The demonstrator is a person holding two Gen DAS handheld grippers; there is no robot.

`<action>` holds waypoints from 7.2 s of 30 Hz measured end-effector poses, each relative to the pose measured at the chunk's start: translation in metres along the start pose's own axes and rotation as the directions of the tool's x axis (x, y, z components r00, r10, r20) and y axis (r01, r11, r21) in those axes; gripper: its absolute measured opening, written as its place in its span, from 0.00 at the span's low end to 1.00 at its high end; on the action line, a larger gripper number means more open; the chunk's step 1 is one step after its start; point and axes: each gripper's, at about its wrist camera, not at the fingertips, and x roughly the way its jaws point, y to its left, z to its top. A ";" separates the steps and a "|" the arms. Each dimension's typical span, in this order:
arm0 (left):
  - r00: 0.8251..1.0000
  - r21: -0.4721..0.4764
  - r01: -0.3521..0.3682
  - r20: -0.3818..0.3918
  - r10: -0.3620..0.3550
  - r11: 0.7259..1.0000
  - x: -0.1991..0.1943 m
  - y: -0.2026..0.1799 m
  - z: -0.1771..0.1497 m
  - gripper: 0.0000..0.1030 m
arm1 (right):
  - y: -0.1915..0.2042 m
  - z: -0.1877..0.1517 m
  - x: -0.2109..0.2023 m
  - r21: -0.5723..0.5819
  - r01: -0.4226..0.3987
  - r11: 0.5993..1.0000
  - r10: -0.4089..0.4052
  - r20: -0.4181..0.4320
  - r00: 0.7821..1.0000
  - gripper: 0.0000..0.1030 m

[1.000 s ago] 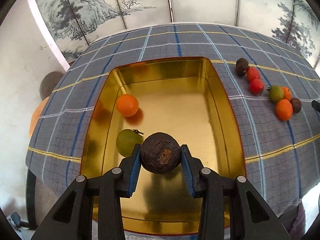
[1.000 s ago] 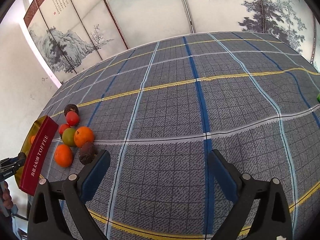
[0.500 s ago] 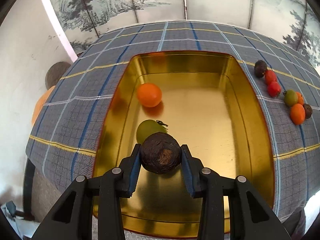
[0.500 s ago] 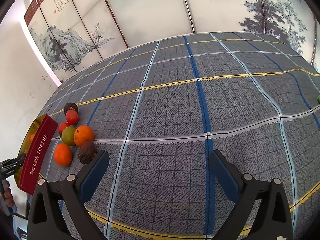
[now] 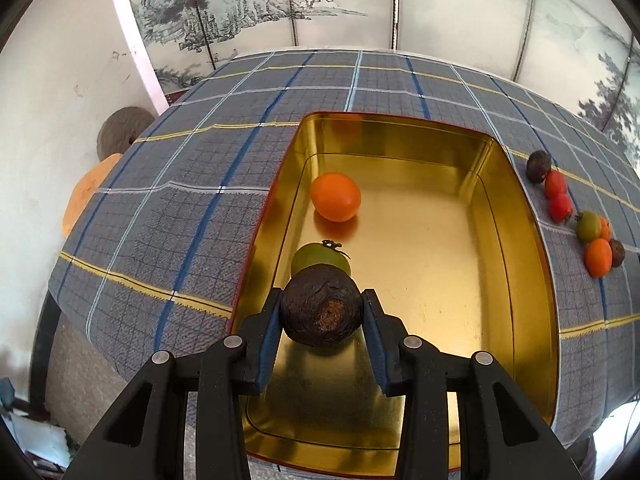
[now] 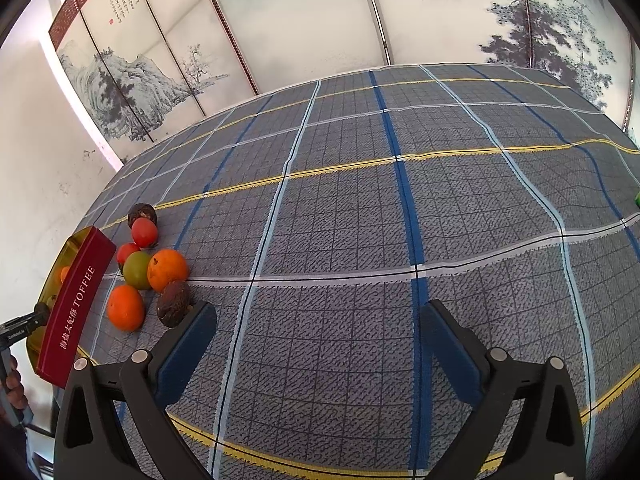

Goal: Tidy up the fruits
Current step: 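Lower the brown fruit into the tin and open the left gripper, then grasp the orange tangerine with the right gripper, then drop the tangerine into the tin and open the right gripper, then grasp the green lime with the left gripper while the right gripper approaches fruits, then carry the lime toward the tin while the right gripper grasps a tangerine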

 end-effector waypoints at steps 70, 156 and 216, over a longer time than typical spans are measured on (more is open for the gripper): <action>0.957 0.015 -0.132 0.262 0.123 0.991 -0.117 0.007 -0.072 0.65 | 0.333 -0.004 0.053 -0.470 -0.469 0.747 0.380 -0.278 0.882 0.34; 0.857 -0.131 0.445 -0.225 -0.464 0.886 0.052 -0.239 0.068 0.48 | -0.042 0.009 -0.014 0.008 -0.060 0.998 0.059 0.039 0.997 0.88; 0.963 -0.153 0.262 0.107 -0.248 0.953 -0.087 -0.030 -0.029 0.35 | 0.057 0.047 0.031 -0.275 -0.074 0.959 0.081 0.015 0.997 0.31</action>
